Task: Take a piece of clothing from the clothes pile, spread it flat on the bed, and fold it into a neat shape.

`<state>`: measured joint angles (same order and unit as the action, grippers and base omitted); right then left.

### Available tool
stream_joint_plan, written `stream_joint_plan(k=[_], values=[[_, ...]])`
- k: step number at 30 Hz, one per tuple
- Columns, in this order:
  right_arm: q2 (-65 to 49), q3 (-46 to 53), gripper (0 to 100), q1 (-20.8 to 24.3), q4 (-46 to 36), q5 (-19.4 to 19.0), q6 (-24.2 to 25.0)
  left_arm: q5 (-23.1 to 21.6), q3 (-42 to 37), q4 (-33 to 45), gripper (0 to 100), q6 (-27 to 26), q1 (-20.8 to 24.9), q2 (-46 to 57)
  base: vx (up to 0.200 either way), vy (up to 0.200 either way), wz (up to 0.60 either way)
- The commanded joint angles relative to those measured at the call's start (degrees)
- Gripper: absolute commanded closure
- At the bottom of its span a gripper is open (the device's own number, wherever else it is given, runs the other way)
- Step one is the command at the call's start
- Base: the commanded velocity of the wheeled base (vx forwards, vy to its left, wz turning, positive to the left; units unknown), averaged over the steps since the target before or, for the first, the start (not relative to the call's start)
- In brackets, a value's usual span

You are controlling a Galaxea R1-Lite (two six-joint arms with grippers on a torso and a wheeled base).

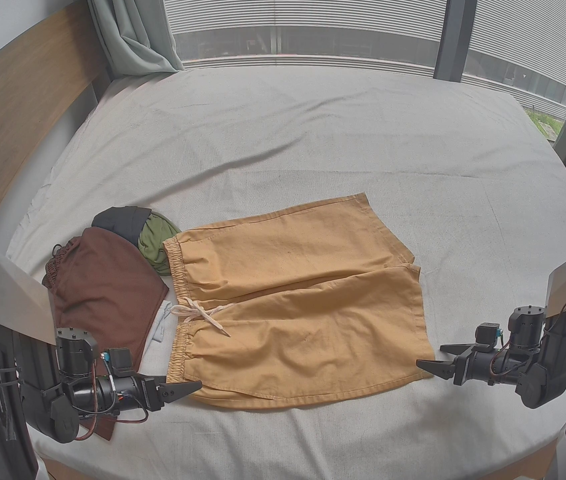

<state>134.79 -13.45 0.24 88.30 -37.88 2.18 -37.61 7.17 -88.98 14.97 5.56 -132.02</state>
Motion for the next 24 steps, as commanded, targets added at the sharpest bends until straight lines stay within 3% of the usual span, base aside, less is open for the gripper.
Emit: stream_joint_plan(k=[1,15,16,24], values=[[0.1,-0.1,0,0.0,0.0,0.0,0.0,0.1,0.2,-0.1,0,0.0,0.3,-2.4,0.000,0.000,0.00],[0.2,-0.2,0,0.1,0.0,0.0,-0.1,0.3,1.0,-0.1,0,0.0,0.2,-3.0,0.000,0.000,0.00],[0.2,-0.2,0,0.1,0.0,0.0,-0.1,0.3,1.0,-0.1,100,0.0,0.2,-3.0,0.000,0.000,0.00],[0.3,-0.3,0,1.0,0.0,-0.3,-0.1,0.3,1.1,-0.1,100,0.0,0.2,-3.2,0.000,0.000,0.00]])
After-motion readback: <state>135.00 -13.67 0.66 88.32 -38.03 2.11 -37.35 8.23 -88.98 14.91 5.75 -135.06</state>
